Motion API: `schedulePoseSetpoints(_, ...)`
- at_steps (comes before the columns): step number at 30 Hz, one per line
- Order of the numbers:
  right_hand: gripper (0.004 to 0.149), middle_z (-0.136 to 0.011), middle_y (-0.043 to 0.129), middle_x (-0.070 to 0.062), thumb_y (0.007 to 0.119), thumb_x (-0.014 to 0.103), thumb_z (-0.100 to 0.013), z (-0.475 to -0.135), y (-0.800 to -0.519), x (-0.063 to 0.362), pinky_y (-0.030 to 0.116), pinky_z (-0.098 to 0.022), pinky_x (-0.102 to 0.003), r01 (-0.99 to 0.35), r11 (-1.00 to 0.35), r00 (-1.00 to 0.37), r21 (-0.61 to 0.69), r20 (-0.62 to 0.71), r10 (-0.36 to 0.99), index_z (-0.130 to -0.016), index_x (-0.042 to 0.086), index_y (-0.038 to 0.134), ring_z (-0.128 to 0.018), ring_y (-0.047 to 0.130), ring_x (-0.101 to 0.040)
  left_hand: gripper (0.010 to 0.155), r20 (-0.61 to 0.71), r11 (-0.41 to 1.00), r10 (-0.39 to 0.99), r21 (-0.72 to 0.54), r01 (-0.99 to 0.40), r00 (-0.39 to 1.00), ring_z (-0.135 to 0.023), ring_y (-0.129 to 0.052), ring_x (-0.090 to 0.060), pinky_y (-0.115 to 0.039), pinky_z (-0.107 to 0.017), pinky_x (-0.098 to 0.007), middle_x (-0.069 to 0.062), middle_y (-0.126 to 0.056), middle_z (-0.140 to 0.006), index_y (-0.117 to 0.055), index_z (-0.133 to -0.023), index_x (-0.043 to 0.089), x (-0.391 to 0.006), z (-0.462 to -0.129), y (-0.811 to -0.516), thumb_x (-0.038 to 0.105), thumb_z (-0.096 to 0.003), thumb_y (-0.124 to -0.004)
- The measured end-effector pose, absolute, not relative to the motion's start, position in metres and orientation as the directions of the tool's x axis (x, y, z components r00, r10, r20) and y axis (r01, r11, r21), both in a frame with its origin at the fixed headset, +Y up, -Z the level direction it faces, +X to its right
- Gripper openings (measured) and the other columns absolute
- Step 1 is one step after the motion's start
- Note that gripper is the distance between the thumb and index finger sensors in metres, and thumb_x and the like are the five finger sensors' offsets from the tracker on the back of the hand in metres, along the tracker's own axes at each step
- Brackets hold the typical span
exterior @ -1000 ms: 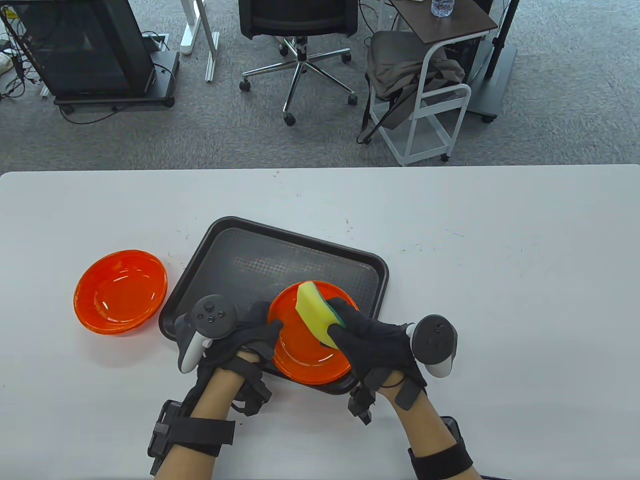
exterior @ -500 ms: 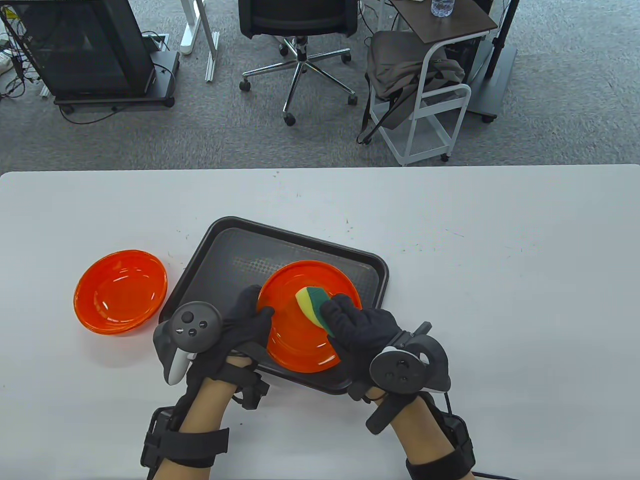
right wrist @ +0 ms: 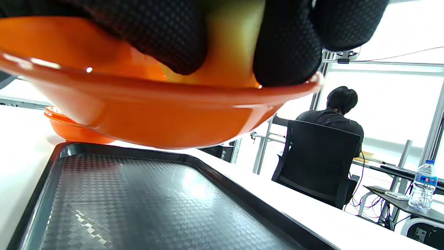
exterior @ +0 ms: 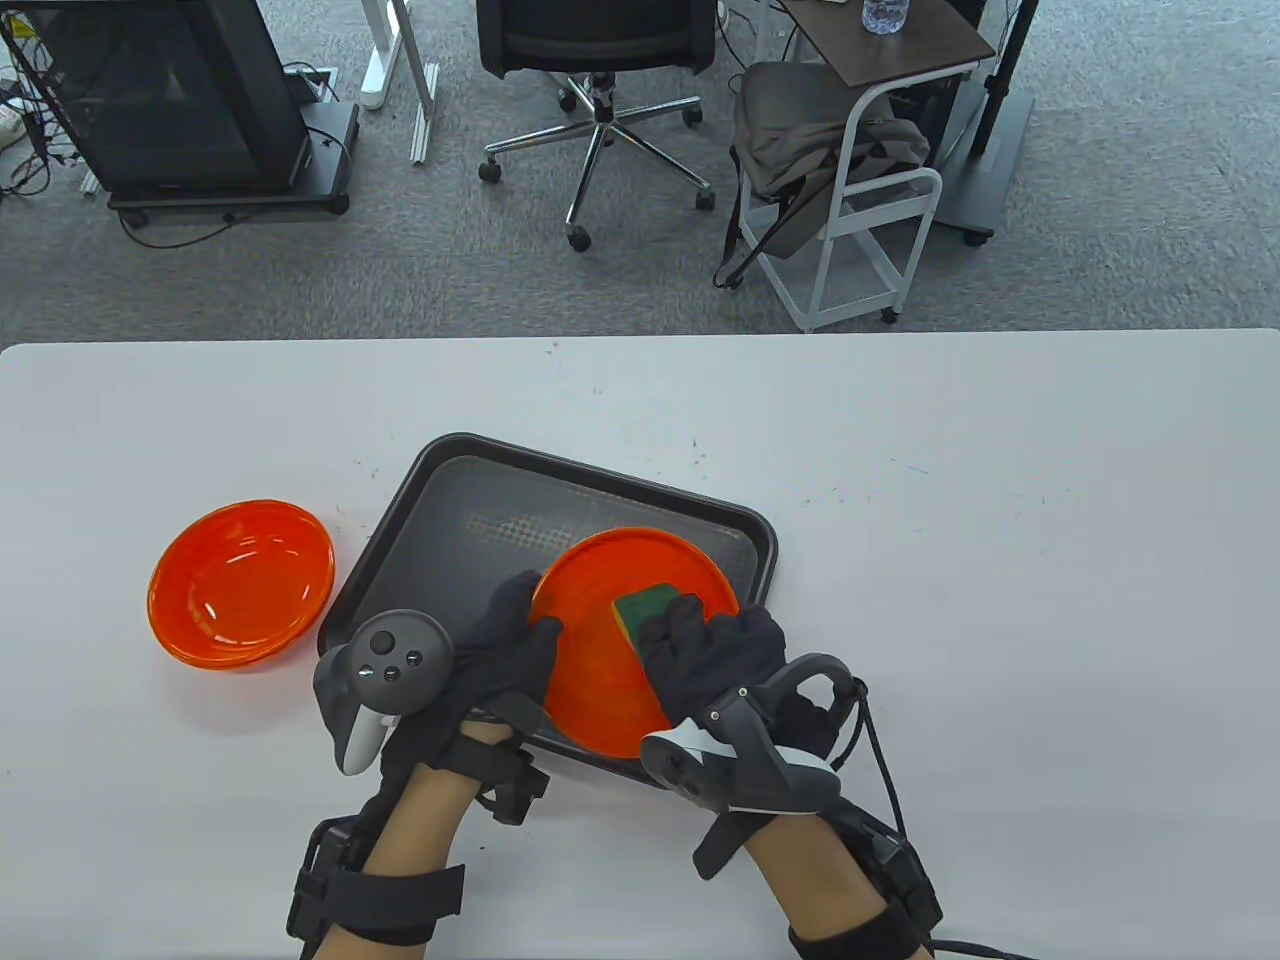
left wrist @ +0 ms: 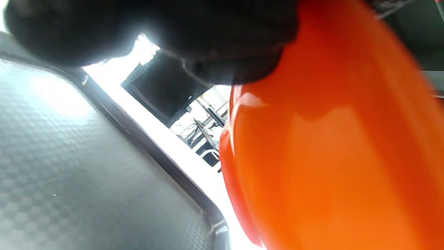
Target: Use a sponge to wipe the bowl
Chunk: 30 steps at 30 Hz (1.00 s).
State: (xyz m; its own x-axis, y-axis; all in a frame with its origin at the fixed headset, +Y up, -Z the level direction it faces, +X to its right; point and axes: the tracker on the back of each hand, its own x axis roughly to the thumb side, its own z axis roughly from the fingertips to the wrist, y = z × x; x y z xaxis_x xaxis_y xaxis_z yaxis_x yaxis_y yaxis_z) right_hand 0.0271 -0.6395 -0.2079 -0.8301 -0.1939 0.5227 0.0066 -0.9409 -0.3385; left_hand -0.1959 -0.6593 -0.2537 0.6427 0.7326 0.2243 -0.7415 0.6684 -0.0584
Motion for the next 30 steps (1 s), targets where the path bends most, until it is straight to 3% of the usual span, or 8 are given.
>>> schedulePoseSetpoints(10, 0.047, -0.097, 0.079, -0.021, 0.081, 0.027, -0.052, -0.205, -0.65, 0.012, 0.066, -0.055, -0.063, -0.152, -0.956, -0.699, -0.249, 0.711, -0.074, -0.095, 0.015, 0.066, -0.07, 0.086, -0.039, 0.056, 0.245, 0.718, 0.68, -0.031, -0.696, 0.691, -0.014, -0.097, -0.01, -0.09, -0.016, -0.033, -0.006, -0.095, -0.047, -0.067, -0.1, 0.014, -0.191, -0.253, -0.661, 0.043, -0.053, -0.077)
schedulePoseSetpoints(15, 0.047, -0.097, 0.079, -0.021, 0.081, 0.026, -0.052, -0.203, -0.652, 0.007, 0.064, -0.057, -0.064, -0.129, -0.983, -0.667, -0.133, 0.745, -0.014, -0.095, 0.015, 0.067, -0.074, 0.082, -0.042, 0.056, 0.222, 0.708, 0.688, 0.004, -0.706, 0.691, -0.013, -0.097, -0.01, -0.091, -0.015, -0.033, -0.006, -0.096, -0.047, -0.068, -0.1, 0.014, -0.202, -0.255, -0.658, 0.043, -0.0527, -0.078)
schedulePoseSetpoints(25, 0.046, -0.1, 0.074, -0.022, 0.08, 0.025, -0.052, -0.208, -0.652, 0.012, 0.059, -0.059, -0.067, 0.057, -0.994, -0.794, -0.09, 0.6, -0.1, -0.094, 0.013, 0.067, -0.081, 0.074, -0.045, 0.055, 0.206, 0.703, 0.693, 0.02, -0.711, 0.691, -0.009, -0.097, -0.008, -0.091, -0.012, -0.031, -0.005, -0.097, -0.043, -0.071, -0.098, 0.014, -0.213, -0.256, -0.655, 0.043, -0.0524, -0.079)
schedulePoseSetpoints(30, 0.046, -0.101, 0.073, -0.022, 0.08, 0.025, -0.052, -0.213, -0.653, 0.02, 0.059, -0.059, -0.066, 0.065, -0.988, -0.838, -0.139, 0.529, -0.13, -0.094, 0.013, 0.066, -0.081, 0.073, -0.045, 0.055, 0.239, 0.718, 0.685, -0.062, -0.693, 0.688, -0.007, -0.097, -0.008, -0.091, -0.011, -0.031, -0.005, -0.098, -0.041, -0.072, -0.097, 0.012, -0.205, -0.256, -0.655, 0.042, -0.0522, -0.079)
